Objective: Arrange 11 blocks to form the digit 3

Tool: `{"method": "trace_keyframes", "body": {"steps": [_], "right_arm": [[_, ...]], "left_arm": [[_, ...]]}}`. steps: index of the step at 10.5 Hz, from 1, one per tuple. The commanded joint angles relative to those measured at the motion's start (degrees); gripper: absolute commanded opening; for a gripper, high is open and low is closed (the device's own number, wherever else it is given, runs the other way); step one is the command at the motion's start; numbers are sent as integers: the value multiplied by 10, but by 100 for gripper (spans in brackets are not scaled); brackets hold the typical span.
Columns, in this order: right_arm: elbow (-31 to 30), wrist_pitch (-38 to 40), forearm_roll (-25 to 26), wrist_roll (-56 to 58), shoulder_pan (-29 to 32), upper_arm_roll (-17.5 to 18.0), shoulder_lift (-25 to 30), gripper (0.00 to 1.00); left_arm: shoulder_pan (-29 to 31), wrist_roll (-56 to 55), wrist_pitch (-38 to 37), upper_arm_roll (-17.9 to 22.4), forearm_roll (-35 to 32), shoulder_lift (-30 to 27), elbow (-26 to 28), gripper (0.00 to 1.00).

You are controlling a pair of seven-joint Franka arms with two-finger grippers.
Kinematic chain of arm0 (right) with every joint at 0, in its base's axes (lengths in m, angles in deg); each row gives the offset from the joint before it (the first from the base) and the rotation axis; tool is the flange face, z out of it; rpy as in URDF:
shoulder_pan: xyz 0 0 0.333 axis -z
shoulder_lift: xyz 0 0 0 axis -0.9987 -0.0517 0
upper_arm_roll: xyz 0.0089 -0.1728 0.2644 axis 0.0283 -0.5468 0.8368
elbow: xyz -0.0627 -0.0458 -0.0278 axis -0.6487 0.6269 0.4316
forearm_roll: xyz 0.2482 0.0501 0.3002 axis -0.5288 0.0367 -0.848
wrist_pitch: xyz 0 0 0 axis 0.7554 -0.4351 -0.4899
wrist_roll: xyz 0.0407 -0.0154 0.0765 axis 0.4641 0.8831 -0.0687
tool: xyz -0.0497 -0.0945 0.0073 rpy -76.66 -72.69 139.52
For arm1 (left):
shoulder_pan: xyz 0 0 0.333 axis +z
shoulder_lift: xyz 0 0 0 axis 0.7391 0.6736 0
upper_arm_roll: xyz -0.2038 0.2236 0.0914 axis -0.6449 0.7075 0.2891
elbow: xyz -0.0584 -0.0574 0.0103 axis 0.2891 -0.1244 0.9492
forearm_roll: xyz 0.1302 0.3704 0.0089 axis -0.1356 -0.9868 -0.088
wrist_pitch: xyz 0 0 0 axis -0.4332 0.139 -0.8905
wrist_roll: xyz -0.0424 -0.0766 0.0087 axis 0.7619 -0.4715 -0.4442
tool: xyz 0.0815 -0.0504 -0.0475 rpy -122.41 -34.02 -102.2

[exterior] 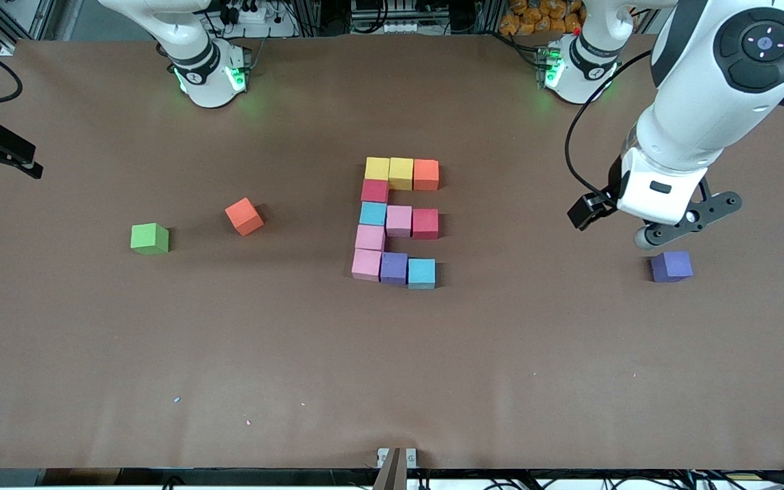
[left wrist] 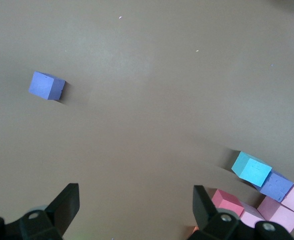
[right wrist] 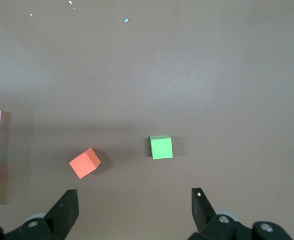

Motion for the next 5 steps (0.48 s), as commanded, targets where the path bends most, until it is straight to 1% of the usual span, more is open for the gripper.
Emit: {"method": "trace_keyframes", "body": {"steps": [1,3,5], "right_arm": [[5,4,9,2,0,1,1,100],[5,4,9,2,0,0,1,100],[4,5,9,2,0,1,1,100]], "left_arm": [[8,36,-14,11,-6,-16,8,100],[31,118,-16,16,12,-28,8,100],[34,187,-16,61,58,-29,9,100]]}}
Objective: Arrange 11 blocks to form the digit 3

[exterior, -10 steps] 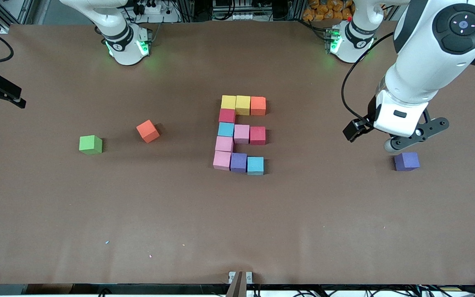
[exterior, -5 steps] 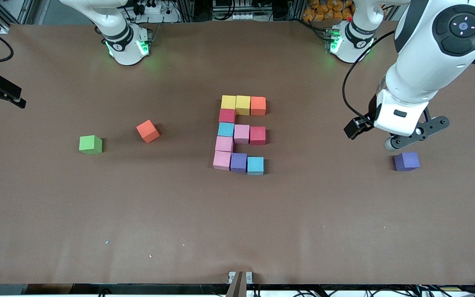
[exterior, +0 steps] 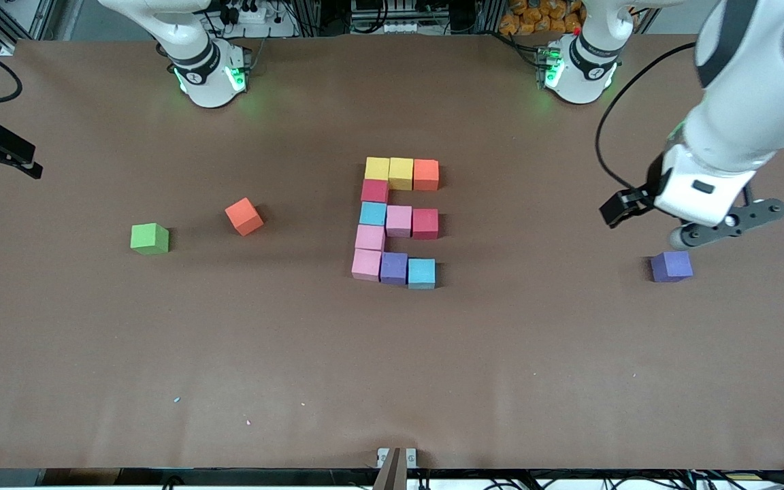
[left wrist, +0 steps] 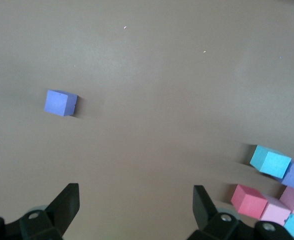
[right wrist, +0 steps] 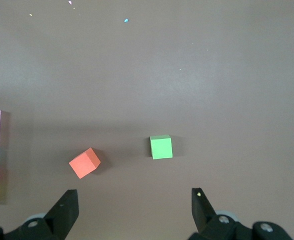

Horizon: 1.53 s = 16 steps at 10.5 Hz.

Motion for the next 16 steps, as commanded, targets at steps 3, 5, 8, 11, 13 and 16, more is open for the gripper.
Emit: {"method": "trace_keyframes", "body": {"steps": [3,5,8,11,13,16], "right_arm": [[4,5,9,2,0,1,1,100],[4,5,9,2,0,1,1,100],[4,5,9,2,0,1,1,100],[4,5,9,2,0,1,1,100],[4,5,9,2,0,0,1,100],[4,5,9,2,0,0,1,100]], "left_arm": [[5,98,-6,48,29,-26,14,100],[8,122,-6,48,28,-27,17,100],[12,146,-6,48,28,-35,21,100],[12,175,-6,49,28,-52,36,100],[12,184,-7,49,28,-52,36,100],[18,241,11,57,37,-109,107,100]]}}
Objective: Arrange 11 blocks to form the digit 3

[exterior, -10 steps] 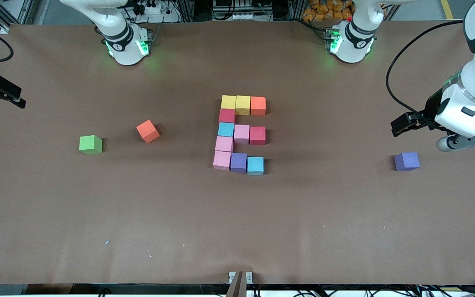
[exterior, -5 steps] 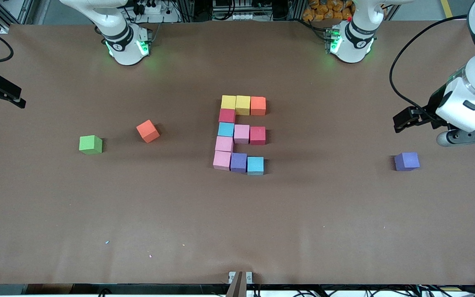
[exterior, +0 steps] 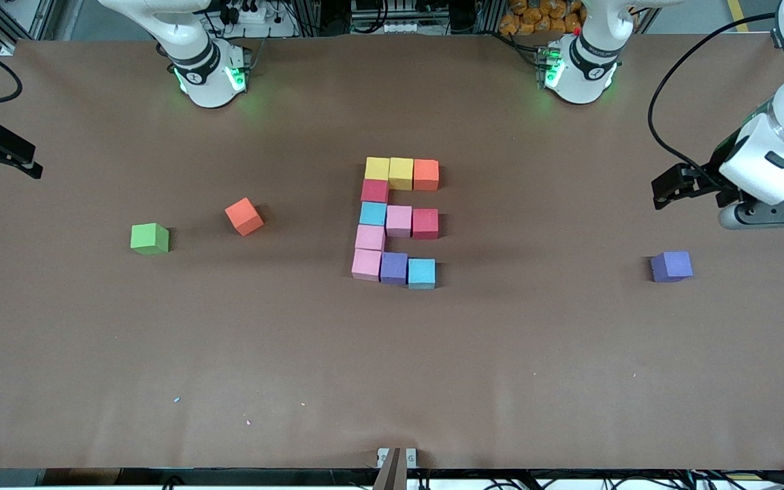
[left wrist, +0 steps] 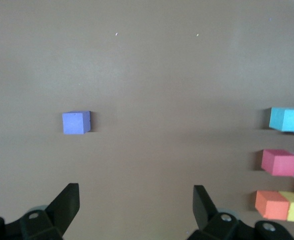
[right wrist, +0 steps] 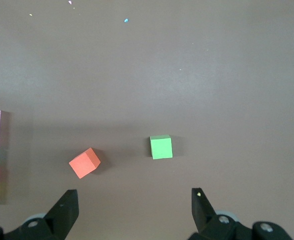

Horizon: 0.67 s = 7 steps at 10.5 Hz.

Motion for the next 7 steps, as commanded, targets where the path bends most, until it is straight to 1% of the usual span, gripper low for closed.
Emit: {"method": "trace_keyframes", "body": {"steps": [1,3,4,7], "right_arm": [[5,5,9,2,0,1,1,100],[4,5,9,2,0,0,1,100],[4,5,9,2,0,1,1,100],[4,5,9,2,0,1,1,100]], "left_arm": [[7,21,17,6,14,-65,74,100],[8,17,7,4,19,-77,78,100],[8,14,5,5,29,-75,75,100],[8,-1,8,2,29,-75,74,100]]}}
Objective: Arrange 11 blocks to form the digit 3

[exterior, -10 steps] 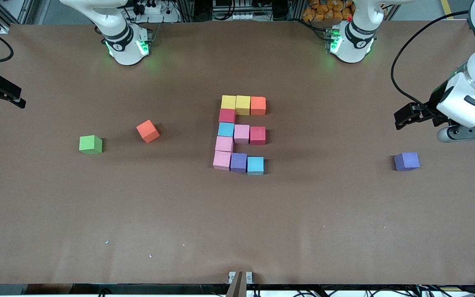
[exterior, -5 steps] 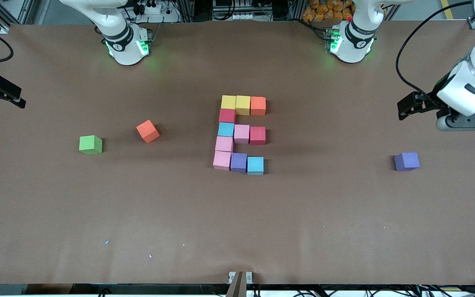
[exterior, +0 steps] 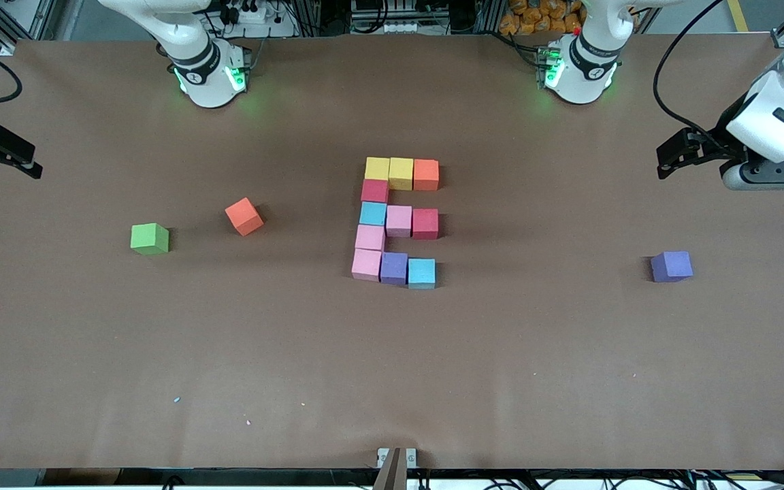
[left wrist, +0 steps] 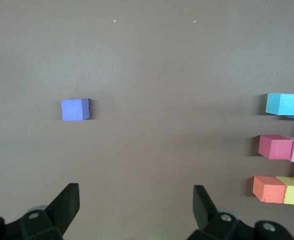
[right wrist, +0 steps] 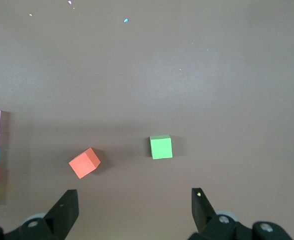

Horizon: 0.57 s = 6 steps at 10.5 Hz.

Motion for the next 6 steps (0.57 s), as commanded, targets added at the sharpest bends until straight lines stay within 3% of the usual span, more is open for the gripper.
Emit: {"method": "trace_keyframes", "body": {"steps": [1,6], "right_arm": [[4,5,9,2,0,2,1,100],[4,5,9,2,0,1,1,100]], "left_arm": [[5,-4,4,0,11,-12,10,100],[13,2,2,5,12,3,-10,100]]}}
